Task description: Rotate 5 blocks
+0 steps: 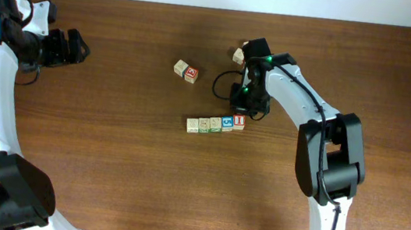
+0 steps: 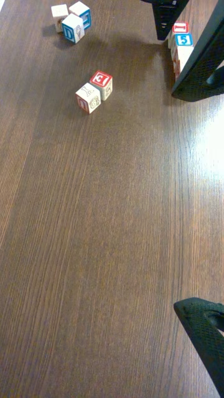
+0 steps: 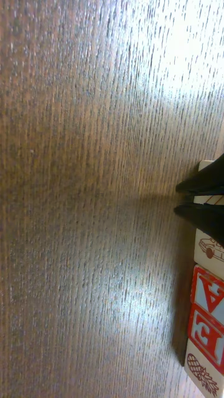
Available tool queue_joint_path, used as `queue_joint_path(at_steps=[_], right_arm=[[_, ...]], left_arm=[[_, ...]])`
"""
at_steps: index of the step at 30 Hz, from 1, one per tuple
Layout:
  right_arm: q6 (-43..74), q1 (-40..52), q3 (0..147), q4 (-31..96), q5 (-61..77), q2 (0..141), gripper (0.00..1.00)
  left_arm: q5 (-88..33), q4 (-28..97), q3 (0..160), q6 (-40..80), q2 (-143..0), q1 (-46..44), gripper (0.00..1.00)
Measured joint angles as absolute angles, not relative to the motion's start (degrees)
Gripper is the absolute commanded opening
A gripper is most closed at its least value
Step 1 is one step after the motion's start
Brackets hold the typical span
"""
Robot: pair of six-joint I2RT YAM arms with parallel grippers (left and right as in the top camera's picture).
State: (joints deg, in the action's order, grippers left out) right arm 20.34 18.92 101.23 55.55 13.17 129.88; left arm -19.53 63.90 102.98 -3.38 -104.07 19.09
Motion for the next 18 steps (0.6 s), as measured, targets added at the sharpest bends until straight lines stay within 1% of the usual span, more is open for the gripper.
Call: queue_joint_path(at_steps=[18], right_arm=[[13.2, 18.9, 101.2, 56.0, 16.6, 129.9, 0.08]], left_arm=[[-19.5, 63.9, 103.0, -3.4, -104.1, 19.1, 0.99]])
